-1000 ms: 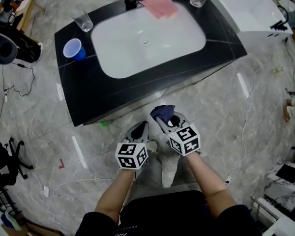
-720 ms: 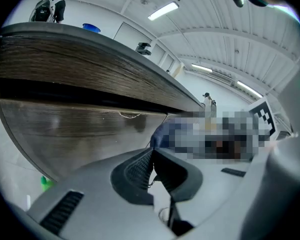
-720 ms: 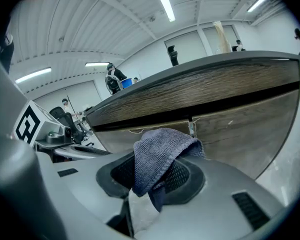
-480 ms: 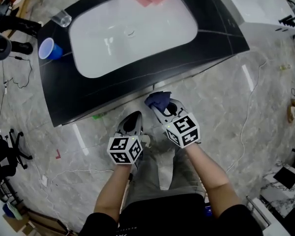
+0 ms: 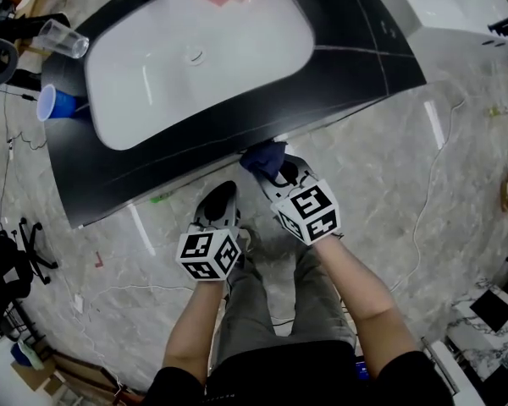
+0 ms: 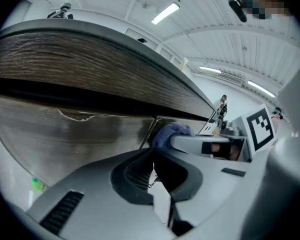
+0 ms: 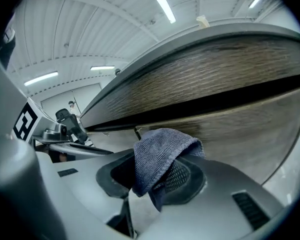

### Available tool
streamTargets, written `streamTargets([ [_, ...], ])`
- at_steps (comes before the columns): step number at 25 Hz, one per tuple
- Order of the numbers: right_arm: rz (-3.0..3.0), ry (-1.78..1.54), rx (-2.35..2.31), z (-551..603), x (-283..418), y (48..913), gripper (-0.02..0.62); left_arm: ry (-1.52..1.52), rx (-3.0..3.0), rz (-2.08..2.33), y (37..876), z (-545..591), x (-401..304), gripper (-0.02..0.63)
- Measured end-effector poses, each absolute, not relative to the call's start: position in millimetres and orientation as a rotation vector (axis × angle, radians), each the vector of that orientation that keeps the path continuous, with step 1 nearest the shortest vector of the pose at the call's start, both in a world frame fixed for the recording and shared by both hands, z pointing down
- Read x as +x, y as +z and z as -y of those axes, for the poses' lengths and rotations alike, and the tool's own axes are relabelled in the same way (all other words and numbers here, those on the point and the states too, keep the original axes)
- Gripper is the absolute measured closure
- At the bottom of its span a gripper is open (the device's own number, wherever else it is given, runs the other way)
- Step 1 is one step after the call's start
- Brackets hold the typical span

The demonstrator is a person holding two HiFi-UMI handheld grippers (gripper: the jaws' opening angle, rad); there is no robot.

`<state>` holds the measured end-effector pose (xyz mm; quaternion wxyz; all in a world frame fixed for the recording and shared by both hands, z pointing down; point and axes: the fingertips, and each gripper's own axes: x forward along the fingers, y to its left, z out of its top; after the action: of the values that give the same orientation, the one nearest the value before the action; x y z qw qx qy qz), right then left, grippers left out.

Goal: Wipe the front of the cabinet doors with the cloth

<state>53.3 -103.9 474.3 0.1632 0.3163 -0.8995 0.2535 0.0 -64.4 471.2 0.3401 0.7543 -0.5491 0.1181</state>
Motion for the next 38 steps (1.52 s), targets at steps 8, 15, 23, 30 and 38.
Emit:
streamTargets([
  [8, 2.591, 0.704, 0.863, 117, 83, 476, 0.472, 0.327, 1.970, 1.408, 478, 76, 42, 0.598],
  [15, 2.571, 0.711, 0.935, 135, 135, 480, 0.472, 0.331, 1.989, 1.385, 480, 86, 81, 0.598],
  [23, 2.545, 0.685, 1.013, 159, 198, 483, 0.472, 0.330, 2.013, 1.370, 480, 97, 124, 0.598],
  [30, 2.512, 0.687, 1.088, 177, 250, 489, 0.472, 0.338, 2.029, 1.354, 483, 103, 157, 0.598],
  [38, 2.501, 0.690, 1.100, 187, 282, 493, 0.472, 0.327, 2.049, 1.351, 482, 110, 190, 0.598],
])
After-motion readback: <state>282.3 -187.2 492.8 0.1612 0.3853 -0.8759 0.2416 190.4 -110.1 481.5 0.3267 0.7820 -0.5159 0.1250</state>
